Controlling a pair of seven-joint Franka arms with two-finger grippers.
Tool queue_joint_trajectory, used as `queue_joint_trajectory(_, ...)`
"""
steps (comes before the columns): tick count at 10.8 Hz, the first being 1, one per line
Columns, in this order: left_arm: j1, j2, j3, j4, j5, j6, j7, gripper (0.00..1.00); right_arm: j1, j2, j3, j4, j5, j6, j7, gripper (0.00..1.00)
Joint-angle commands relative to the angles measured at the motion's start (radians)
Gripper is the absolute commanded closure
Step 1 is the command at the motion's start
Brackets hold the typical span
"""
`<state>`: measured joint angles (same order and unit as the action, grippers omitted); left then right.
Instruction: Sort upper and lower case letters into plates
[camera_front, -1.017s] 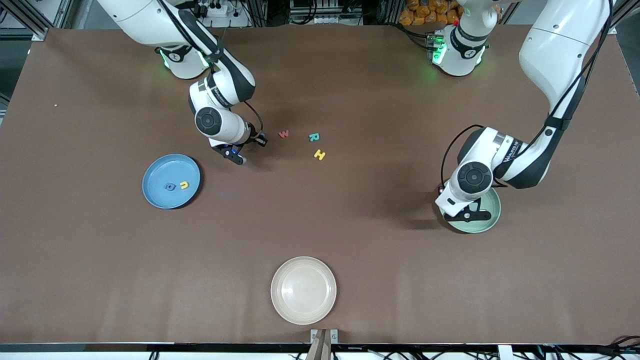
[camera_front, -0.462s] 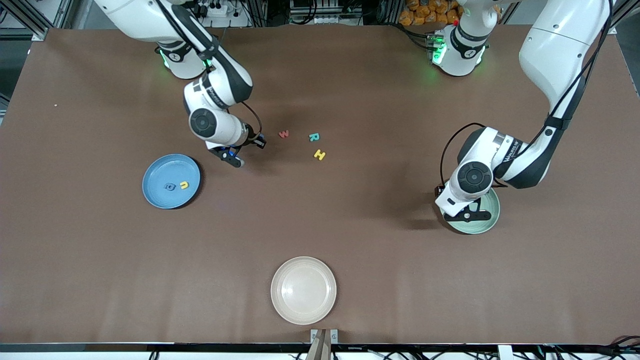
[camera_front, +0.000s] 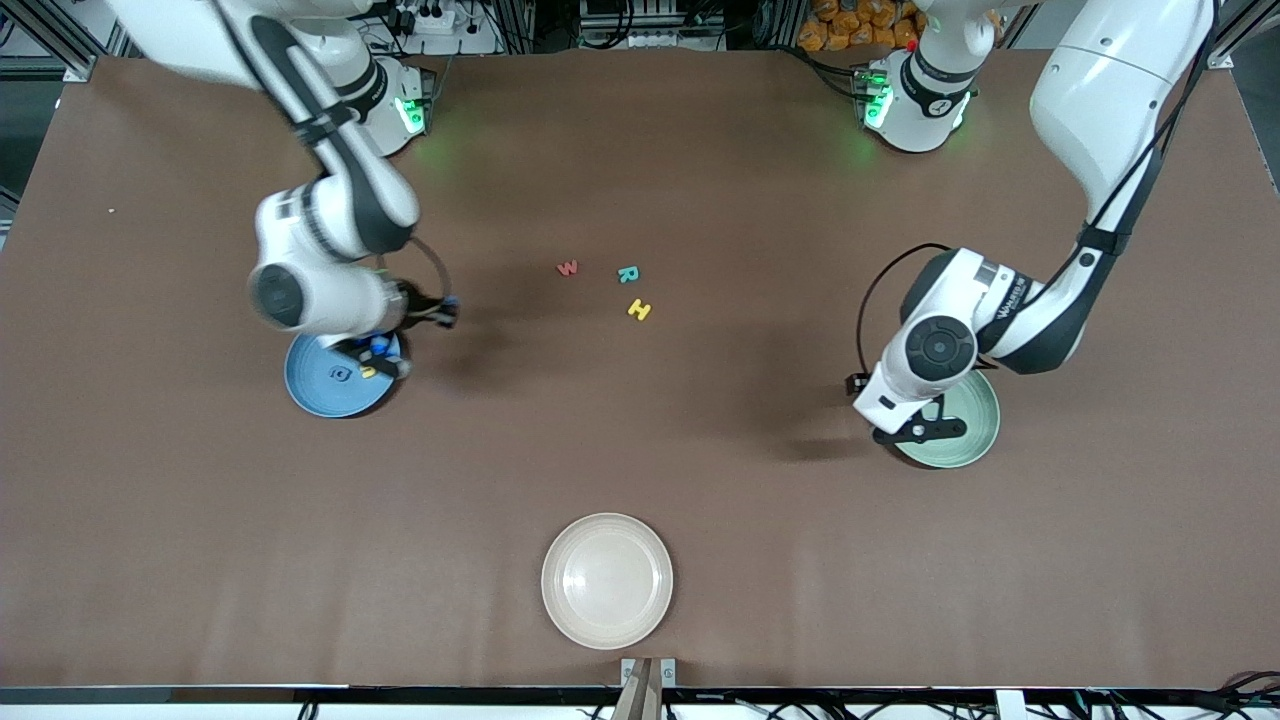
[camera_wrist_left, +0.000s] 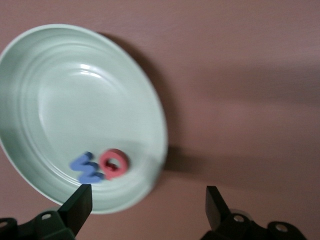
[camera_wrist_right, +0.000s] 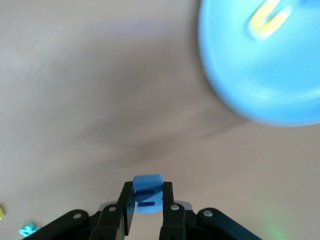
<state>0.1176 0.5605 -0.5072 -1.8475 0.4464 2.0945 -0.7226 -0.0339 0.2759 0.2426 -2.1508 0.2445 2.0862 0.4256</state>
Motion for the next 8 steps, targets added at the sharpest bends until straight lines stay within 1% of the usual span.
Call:
queue_joint_trajectory(1, 0.004, -0.021, -0.081, 0.011, -0.025, -0.036, -0.146, 0.0, -0.008, -0.001, -0.083, 0.029, -0.01, -0.038, -0.157, 1.0)
queue_joint_trajectory(3, 0.005, -0.019, -0.173, 0.034, -0.026, -0.036, -0.291, 0.0, -0.012, 0.005, -0.155, 0.025, -0.056, -0.041, -0.255, 1.0)
queue_joint_trajectory(4, 0.001, -0.013, -0.215, 0.053, -0.046, -0.036, -0.342, 0.0, -0.014, 0.015, -0.176, 0.02, -0.06, -0.041, -0.304, 0.93)
queue_joint_trajectory(5, 0.002, -0.016, -0.259, 0.068, -0.102, -0.036, -0.354, 0.0, -0.014, 0.025, -0.193, 0.02, -0.062, -0.041, -0.323, 0.74)
queue_joint_trajectory(6, 0.008, -0.022, -0.308, 0.089, -0.164, -0.036, -0.363, 0.0, -0.014, 0.025, -0.194, 0.02, -0.064, -0.041, -0.323, 0.6)
queue_joint_trajectory(7, 0.013, -0.048, -0.356, 0.1, -0.208, -0.036, -0.404, 0.0, -0.014, 0.025, -0.194, 0.022, -0.073, -0.038, -0.323, 0.5)
queue_joint_trajectory(8, 0.002, -0.059, -0.364, 0.112, -0.215, -0.034, -0.463, 0.0, -0.014, 0.026, -0.194, 0.022, -0.079, -0.037, -0.32, 0.39)
